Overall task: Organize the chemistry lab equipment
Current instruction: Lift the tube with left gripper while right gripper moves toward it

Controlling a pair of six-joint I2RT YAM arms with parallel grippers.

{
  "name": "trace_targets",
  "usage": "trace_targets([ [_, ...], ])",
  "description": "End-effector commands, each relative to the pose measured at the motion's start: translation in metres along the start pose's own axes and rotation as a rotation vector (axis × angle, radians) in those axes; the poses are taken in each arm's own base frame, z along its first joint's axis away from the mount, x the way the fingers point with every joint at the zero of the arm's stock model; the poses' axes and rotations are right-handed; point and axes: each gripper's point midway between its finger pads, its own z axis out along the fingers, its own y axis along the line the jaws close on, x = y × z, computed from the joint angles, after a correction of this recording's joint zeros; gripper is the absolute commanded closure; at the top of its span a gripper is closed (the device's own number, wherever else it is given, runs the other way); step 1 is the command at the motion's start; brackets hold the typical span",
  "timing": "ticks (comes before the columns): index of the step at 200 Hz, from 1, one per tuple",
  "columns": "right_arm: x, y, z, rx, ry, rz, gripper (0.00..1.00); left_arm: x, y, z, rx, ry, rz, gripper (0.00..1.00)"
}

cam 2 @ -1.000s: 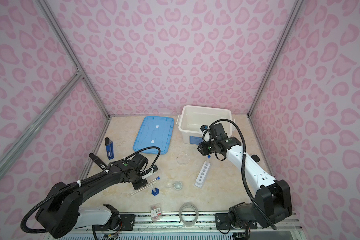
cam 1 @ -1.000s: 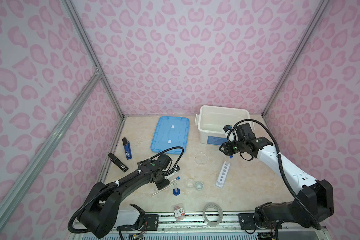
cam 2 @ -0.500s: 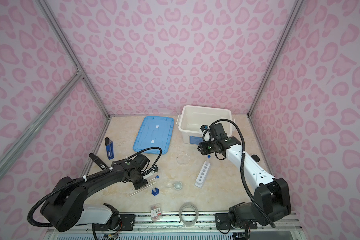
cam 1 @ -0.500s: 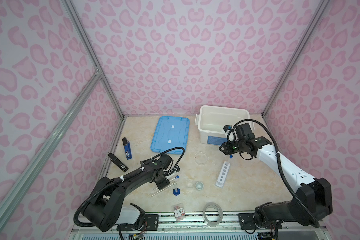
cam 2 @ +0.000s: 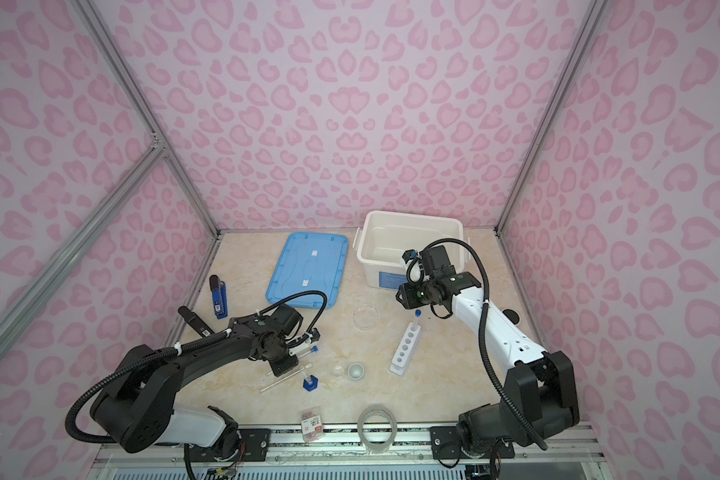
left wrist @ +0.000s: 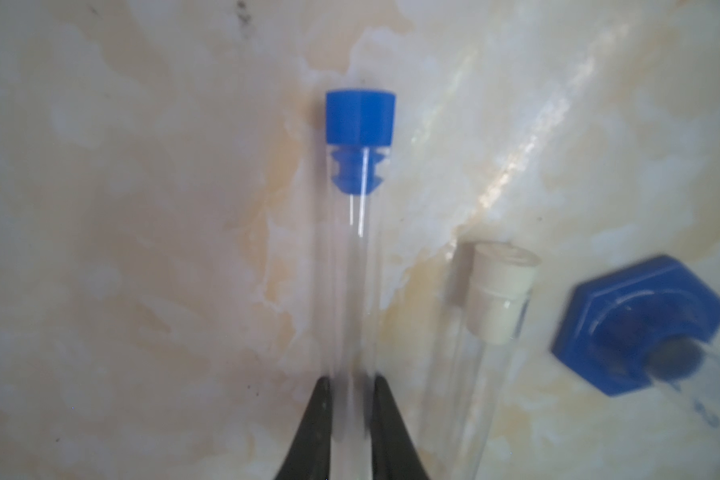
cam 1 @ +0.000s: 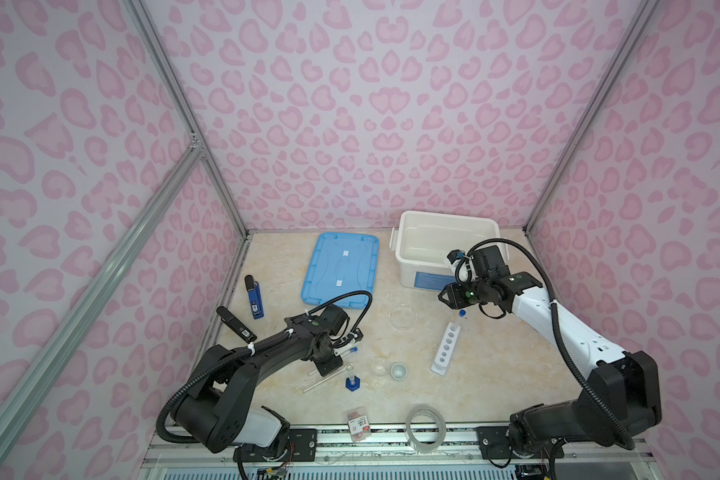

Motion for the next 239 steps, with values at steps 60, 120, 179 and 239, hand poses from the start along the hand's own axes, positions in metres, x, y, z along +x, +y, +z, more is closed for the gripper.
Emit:
trace_targets([
  [60,-0.007,0.005,-0.005,-0.024,-0.018,-0.001,0.57,-0.014,0.012,-0.008,-0.028,-0.074,-0.036,0.91],
  [120,-0.02,0.015,-0.023,-0.035,-0.057,-0.026,0.56,-0.039,0.03,-0.044,-0.066,-0.261,-0.096,0.91],
  [179,-0.027,0.084,-0.044,-0.175,-0.053,-0.208,0.51,-0.09,0.045,-0.112,-0.113,-0.565,-0.07,0.91],
  [239,-0.033,0.17,-0.054,-0.36,-0.074,-0.399,0.46,-0.134,0.033,-0.159,-0.029,-0.875,-0.038,0.9],
])
